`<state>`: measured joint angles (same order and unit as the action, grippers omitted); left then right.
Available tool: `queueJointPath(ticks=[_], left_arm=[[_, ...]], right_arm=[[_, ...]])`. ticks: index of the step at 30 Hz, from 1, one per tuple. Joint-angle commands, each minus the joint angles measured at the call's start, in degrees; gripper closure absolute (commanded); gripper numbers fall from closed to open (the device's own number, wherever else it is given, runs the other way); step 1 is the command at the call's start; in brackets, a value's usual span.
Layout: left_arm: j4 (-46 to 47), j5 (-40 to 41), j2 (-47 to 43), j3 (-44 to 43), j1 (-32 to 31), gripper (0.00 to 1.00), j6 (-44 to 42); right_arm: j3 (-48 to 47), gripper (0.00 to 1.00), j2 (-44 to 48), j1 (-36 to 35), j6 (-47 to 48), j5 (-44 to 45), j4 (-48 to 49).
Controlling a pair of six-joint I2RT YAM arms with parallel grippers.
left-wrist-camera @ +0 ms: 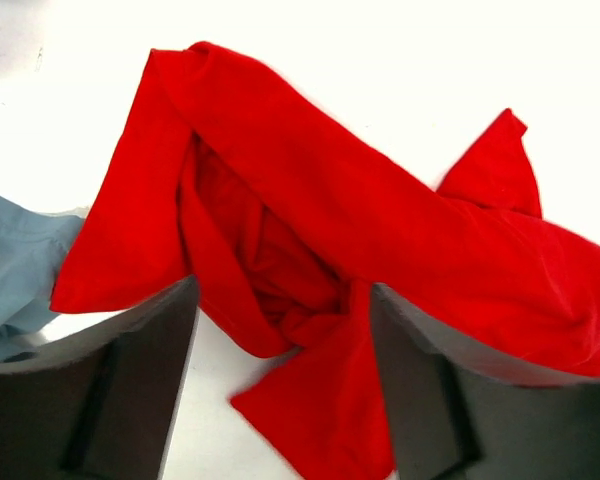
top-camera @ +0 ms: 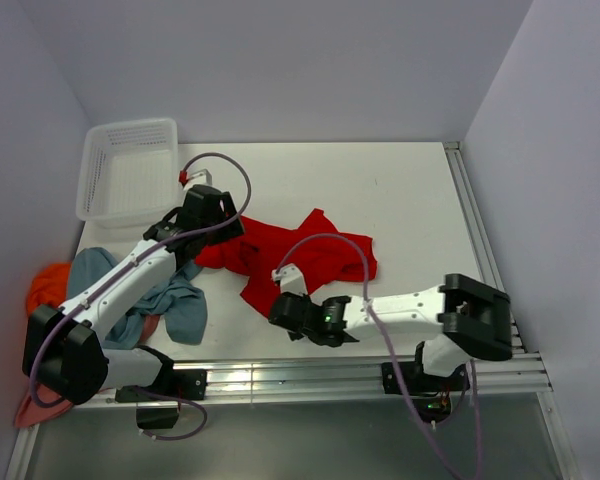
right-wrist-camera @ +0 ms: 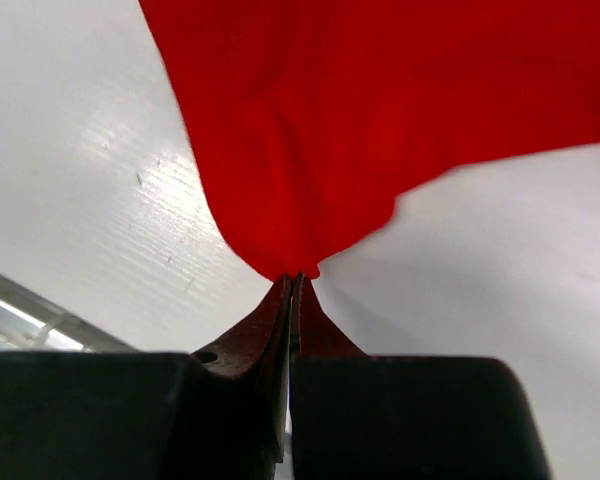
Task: Roll the t-shirts
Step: Flatten the tshirt
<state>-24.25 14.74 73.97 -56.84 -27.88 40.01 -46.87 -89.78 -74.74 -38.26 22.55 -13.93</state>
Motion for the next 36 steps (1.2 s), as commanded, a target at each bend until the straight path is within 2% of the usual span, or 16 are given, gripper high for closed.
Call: queueJointPath(ticks=[1, 7, 14, 18, 20, 21, 22, 25, 28, 36], left_arm=[[1.57, -0.33, -1.90, 0.85, 0.19, 0.23, -0.37], [2.72, -0.86, -2.34, 1.73, 0.19, 0.20, -0.90], [3.51, -1.47, 0.38, 1.38, -0.33, 0.20, -1.07], [4.91, -2.70, 0.99, 1.29, -1.12, 0.20, -0.99], [4.74, -1.92, 1.17, 1.03, -1.65, 0.20, -0.99], [4.56, -1.56, 1.35, 0.77, -2.09, 0.20, -0.99], [4.39, -1.30, 1.43, 0.68, -2.27, 0.20, -0.99], [3.69, -0.59, 1.61, 0.33, -2.44, 0.20, -1.16], [3.42, -0.42, 1.79, -0.02, -2.44, 0.20, -1.34], [2.89, -0.07, 1.52, -0.99, -3.23, 0.20, -1.07]], right_arm=[[1.78, 1.00, 11.95, 0.38, -2.87, 9.43, -4.43], [6.09, 1.00, 30.41, 6.61, -1.65, 9.71, -11.19], [5.66, 1.00, 44.41, 17.60, 3.27, 6.11, -15.94], [4.33, 1.00, 43.91, 20.77, 7.05, 1.29, -15.95], [5.12, 1.00, 42.15, 20.86, 7.50, -4.42, -14.90], [5.91, 1.00, 41.10, 20.86, 7.93, -6.70, -12.37], [6.87, 1.00, 39.95, 20.86, 7.85, -12.64, -10.52], [11.00, 1.00, 38.98, 19.64, 6.18, -17.70, -4.01], [10.58, 1.00, 37.93, 17.18, 5.56, -17.80, -3.12], [-2.60, 1.00, 33.71, 8.13, 6.80, -14.03, -9.61]])
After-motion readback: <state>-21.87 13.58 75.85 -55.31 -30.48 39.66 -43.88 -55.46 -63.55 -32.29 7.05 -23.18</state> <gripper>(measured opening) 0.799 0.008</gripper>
